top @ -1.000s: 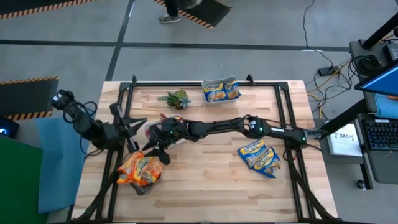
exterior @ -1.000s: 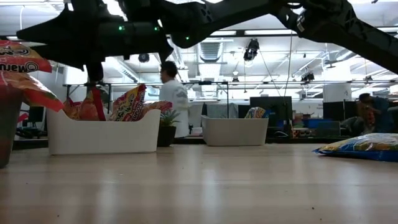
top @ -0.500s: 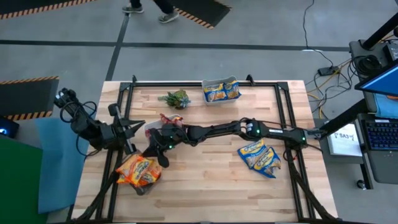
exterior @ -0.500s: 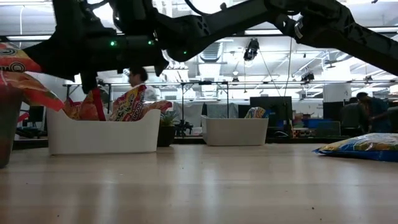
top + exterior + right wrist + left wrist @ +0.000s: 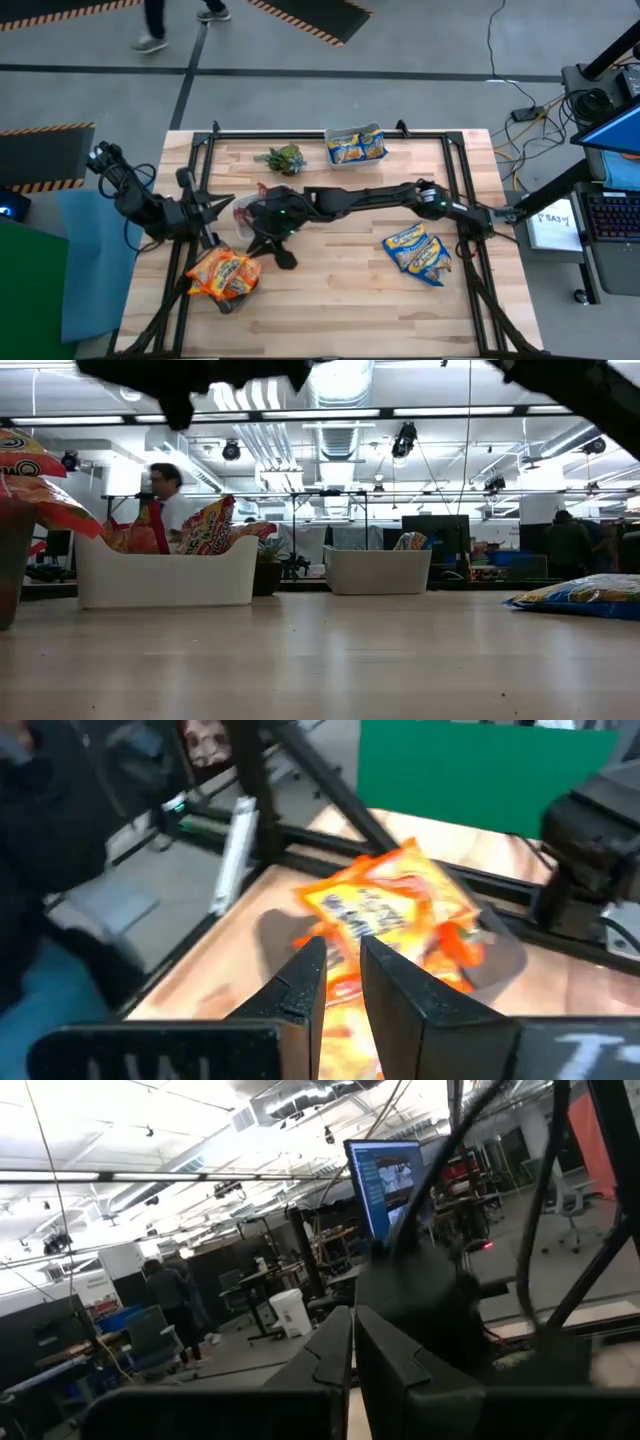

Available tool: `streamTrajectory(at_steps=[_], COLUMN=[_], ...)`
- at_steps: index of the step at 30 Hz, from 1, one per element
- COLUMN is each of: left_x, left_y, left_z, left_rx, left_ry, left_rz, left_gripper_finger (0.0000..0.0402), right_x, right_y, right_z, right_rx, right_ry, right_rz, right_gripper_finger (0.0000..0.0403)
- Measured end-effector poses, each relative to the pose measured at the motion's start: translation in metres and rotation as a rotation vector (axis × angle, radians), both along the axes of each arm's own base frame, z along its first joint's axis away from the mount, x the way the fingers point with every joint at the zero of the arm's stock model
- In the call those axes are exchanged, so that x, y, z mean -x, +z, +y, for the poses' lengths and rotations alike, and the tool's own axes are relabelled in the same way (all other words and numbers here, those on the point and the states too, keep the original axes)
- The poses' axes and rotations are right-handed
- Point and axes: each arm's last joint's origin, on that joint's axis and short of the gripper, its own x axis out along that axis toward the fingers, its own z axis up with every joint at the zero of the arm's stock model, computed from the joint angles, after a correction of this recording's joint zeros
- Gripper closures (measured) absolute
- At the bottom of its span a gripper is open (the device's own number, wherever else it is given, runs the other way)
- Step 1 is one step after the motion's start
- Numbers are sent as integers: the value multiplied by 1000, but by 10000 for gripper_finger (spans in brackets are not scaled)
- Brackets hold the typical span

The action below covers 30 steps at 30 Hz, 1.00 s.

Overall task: Sort Maruchan noodles
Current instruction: Put the orange noodle pack into the black bin

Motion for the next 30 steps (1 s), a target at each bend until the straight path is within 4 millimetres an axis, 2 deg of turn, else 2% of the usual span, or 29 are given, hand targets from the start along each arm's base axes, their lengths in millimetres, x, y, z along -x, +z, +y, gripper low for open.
streamTrajectory(at_steps=[3, 8, 13, 18, 26, 28, 30], left_x=[-3, -11, -21, -33, -56, -61, -65], left_y=[-2, -3, -8, -19, -53, -54, -46], left_z=[-2, -10, -19, -30, -50, -55, -58], left_rx=[4, 12, 19, 73, 209, 208, 212], left_ry=[-3, -5, -10, -33, -66, -65, -64], left_rz=[7, 3, 14, 41, 158, 171, 169], left_gripper_finger=[402, 402, 402, 402, 402, 402, 402], right_x=[21, 62, 109, 152, 209, 221, 232], right_y=[16, 23, 15, 0, -7, -6, -6], right_z=[7, 12, 16, 10, 0, -2, -3], right_rx=[27, 109, 117, 101, 101, 103, 102], right_ry=[18, -64, -87, -101, -130, -143, -144], right_rz=[8, 17, -30, -118, -220, -227, -231], right_gripper_finger=[352, 364, 364, 364, 364, 364, 364])
